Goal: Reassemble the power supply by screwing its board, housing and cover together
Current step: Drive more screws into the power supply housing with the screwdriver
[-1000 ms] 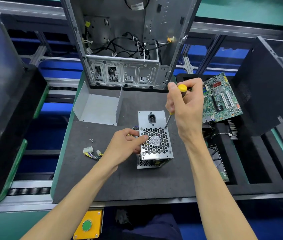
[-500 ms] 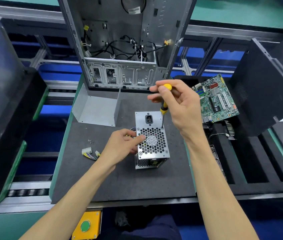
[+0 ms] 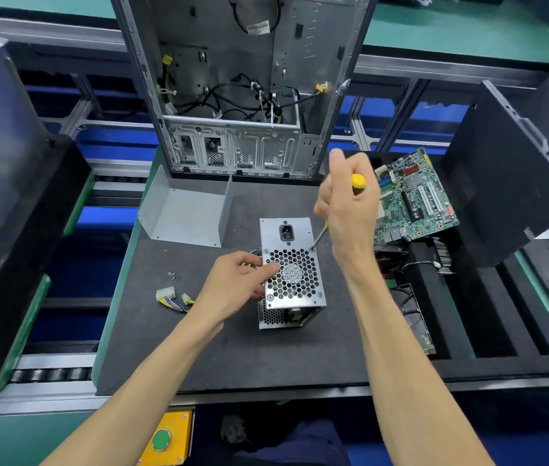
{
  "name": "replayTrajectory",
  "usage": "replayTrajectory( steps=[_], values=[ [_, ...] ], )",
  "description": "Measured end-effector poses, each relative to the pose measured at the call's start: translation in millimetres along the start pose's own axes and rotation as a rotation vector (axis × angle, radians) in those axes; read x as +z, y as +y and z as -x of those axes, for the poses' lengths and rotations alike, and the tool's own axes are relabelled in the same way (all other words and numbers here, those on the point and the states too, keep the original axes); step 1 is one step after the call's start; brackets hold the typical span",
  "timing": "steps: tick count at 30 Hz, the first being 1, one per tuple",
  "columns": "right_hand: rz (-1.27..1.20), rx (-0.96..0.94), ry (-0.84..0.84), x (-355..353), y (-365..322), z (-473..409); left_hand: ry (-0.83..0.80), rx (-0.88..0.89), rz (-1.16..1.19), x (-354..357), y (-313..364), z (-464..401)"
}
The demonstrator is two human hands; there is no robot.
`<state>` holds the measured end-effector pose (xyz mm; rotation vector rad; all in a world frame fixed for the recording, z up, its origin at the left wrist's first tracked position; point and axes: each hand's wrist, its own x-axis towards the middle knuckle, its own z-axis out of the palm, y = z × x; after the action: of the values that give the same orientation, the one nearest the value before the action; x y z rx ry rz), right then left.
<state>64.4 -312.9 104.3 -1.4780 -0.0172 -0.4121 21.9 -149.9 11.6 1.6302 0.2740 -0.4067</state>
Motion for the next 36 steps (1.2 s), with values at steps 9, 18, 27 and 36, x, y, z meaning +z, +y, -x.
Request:
replayTrajectory(
  steps=[9,18,27,36],
  values=[
    [0.271,0.093,-0.344,-7,16,11,0.028,0.014,0.021,-1,0,5],
    [0.926,-0.183,-0.632,5,61,52,0.085,0.086,-0.339,6,3,5],
    [0.867,-0.197,-0.581,3,60,52,-0.131,-0.064,0.021,-21,17,-4],
    [0.711,-0.14,-0.54,1,54,46,0.244,0.27,0.181,-11,49,-12]
  ],
)
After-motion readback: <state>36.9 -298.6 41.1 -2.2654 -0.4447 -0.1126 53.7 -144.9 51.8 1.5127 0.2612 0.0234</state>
